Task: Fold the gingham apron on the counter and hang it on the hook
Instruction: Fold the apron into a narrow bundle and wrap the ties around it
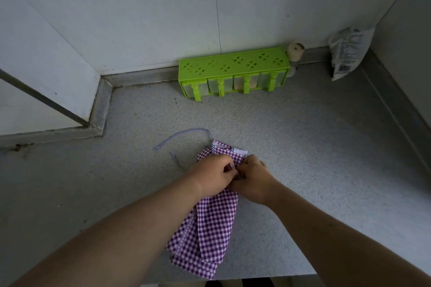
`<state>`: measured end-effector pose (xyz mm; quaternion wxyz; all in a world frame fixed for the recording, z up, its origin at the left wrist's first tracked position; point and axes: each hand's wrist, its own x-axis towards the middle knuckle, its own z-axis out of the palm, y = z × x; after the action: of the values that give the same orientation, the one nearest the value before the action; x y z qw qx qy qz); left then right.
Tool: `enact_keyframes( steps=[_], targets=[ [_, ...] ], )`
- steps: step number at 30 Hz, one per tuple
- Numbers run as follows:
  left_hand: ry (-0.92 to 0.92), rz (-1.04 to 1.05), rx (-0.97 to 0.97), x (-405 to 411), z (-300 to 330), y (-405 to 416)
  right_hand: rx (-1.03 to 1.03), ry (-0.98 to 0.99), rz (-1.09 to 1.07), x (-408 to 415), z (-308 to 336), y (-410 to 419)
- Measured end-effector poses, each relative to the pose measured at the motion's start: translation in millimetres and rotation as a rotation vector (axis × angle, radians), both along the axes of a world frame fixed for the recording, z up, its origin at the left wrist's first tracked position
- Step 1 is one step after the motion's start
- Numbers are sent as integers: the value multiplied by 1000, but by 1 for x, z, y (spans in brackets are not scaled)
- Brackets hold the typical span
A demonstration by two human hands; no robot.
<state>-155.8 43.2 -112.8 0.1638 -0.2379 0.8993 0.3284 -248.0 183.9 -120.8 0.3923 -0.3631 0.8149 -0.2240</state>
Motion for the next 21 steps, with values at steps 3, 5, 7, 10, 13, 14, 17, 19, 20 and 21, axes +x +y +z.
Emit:
enact_keyframes(
  steps=[3,5,7,10,13,14,17,19,20,21],
  targets=[
    [-29,63,53,-2,1,-2,15,87,39,-3,2,-7],
    [-41,120,99,-2,0,-5,44,73,-29,-3,4,-6],
    [-58,138,120,0,-1,-8,57,66,-115,-3,4,-2],
    [-62,158,150,2,-3,-9,78,98,-150,-1,9,2],
    [-77,185,182,0,-4,-10,132,167,-90,-4,15,2],
    [-79,194,192,-1,-5,-10,143,189,-57,-7,17,3],
    [-62,214,223,-1,-5,-10,209,221,98,-10,25,2],
    [-52,200,214,-1,-3,-9,232,268,208,-6,27,2],
    [-41,187,193,-1,-2,-9,239,301,245,-3,28,2],
    [-22,173,169,-2,0,-10,241,330,271,0,26,4]
  ],
)
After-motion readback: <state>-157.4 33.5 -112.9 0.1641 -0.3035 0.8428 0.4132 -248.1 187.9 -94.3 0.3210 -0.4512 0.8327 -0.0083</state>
